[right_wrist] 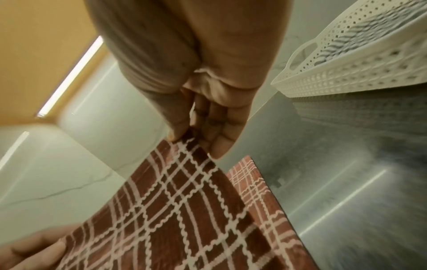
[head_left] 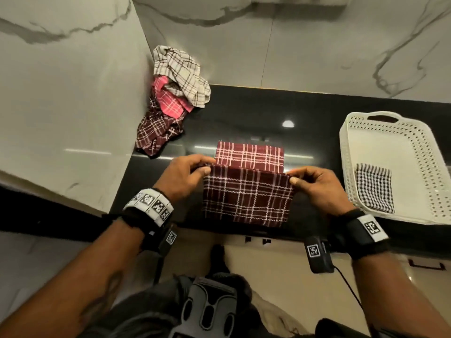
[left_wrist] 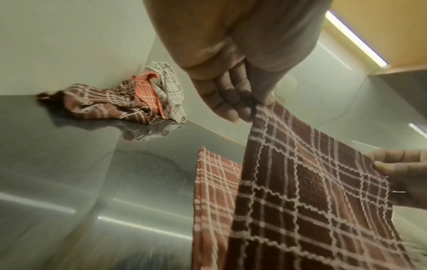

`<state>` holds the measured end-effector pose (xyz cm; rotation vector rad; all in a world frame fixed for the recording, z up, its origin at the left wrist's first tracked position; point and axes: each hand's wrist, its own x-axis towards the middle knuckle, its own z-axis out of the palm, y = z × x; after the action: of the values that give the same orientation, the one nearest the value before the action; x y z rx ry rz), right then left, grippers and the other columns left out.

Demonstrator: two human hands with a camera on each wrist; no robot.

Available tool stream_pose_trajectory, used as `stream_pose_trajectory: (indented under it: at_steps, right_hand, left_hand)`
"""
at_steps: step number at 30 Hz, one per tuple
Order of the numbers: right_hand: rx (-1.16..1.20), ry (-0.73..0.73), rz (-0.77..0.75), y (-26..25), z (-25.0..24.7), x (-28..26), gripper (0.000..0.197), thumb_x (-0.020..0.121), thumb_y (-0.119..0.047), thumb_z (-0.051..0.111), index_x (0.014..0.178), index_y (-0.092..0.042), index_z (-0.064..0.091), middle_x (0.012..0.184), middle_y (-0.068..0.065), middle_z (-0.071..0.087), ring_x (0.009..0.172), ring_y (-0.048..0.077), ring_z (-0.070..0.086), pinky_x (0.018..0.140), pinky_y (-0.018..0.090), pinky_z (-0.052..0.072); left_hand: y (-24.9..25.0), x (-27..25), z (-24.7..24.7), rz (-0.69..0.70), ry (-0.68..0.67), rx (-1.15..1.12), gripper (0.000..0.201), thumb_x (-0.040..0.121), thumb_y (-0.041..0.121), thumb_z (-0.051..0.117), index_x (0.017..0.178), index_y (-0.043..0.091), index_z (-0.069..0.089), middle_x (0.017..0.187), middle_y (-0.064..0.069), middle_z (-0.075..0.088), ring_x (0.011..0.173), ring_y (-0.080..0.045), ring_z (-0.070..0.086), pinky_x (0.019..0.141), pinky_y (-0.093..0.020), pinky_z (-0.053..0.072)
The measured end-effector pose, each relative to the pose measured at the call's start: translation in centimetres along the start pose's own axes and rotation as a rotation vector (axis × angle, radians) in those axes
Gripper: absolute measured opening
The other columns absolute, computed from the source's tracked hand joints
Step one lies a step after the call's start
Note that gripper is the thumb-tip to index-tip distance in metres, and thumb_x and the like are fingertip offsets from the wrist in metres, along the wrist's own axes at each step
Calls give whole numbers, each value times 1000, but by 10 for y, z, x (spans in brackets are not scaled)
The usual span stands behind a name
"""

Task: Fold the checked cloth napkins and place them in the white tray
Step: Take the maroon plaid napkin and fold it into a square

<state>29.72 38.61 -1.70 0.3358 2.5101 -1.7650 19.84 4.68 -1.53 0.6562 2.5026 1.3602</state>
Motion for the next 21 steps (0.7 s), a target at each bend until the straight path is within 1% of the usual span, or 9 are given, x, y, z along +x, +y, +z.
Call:
stream_pose_trajectory:
  at_steps: [2, 4, 5, 7, 9, 10, 14, 18, 21]
  right_hand:
    - [-31, 55, 26, 8, 2, 36, 16, 88, 1, 69, 103, -3, 74, 96, 12, 75, 82, 8, 68, 79, 20, 54]
    - [-88, 116, 62, 14, 6, 66, 14, 88, 2, 69, 99, -4, 74, 91, 7, 73, 73, -1, 65, 72, 12, 51]
    - [-133, 144, 78, 18, 8, 81, 13, 88, 1, 70, 97, -8, 73, 89, 3, 72, 72, -1, 65, 71, 12, 49]
    - [-211, 190, 130, 28, 11, 111, 12, 88, -2, 70, 93, -13, 72, 86, -2, 70, 76, 6, 65, 73, 16, 47]
    - [-272, 215, 180, 36, 17, 129, 10, 89, -5, 69, 91, -14, 72, 85, 0, 70, 79, 11, 64, 78, 23, 48]
    - [-298, 229, 205, 40, 20, 139, 9, 89, -6, 68, 92, -13, 73, 86, 0, 71, 80, 11, 63, 79, 23, 48]
    - [-402, 259, 244, 53, 32, 159, 9, 91, -9, 66, 97, -10, 73, 90, 0, 68, 84, 12, 60, 76, 16, 39]
    - [-419, 266, 264, 59, 38, 167, 10, 94, -12, 62, 94, -17, 70, 90, 0, 69, 84, 15, 63, 76, 25, 45]
    - [-457, 254, 268, 58, 39, 169, 11, 93, -11, 61, 90, -19, 69, 87, 2, 70, 81, 17, 64, 79, 32, 53]
  left_hand:
    - [-15, 45, 2, -18, 7, 75, 20, 92, 14, 67, 109, 23, 73, 100, 11, 73, 96, -1, 67, 90, -24, 52]
    - [-31, 84, 9, -66, -13, 133, 17, 91, 19, 67, 104, 27, 73, 96, 12, 72, 92, -3, 67, 88, -29, 54]
    - [-38, 101, 13, -94, -27, 148, 15, 91, 20, 67, 102, 29, 73, 95, 13, 72, 90, -3, 67, 87, -30, 54]
    - [-51, 132, 20, -147, -61, 199, 13, 91, 22, 68, 100, 29, 73, 92, 12, 71, 86, -6, 66, 83, -29, 53]
    - [-59, 145, 26, -180, -81, 236, 13, 91, 23, 68, 102, 25, 74, 92, 8, 71, 85, -10, 65, 83, -30, 53]
    - [-63, 154, 28, -200, -90, 242, 13, 91, 22, 67, 102, 23, 74, 93, 7, 71, 86, -11, 65, 83, -30, 52]
    - [-70, 165, 39, -262, -99, 327, 12, 92, 19, 65, 99, 19, 74, 93, 5, 69, 83, -9, 59, 78, -22, 41]
    - [-72, 165, 41, -271, -58, 304, 13, 91, 15, 64, 94, 16, 76, 90, 2, 70, 81, -11, 61, 81, -22, 46]
    - [-69, 164, 39, -244, -42, 306, 12, 90, 14, 66, 95, 16, 77, 85, 4, 67, 79, -10, 60, 81, -21, 45]
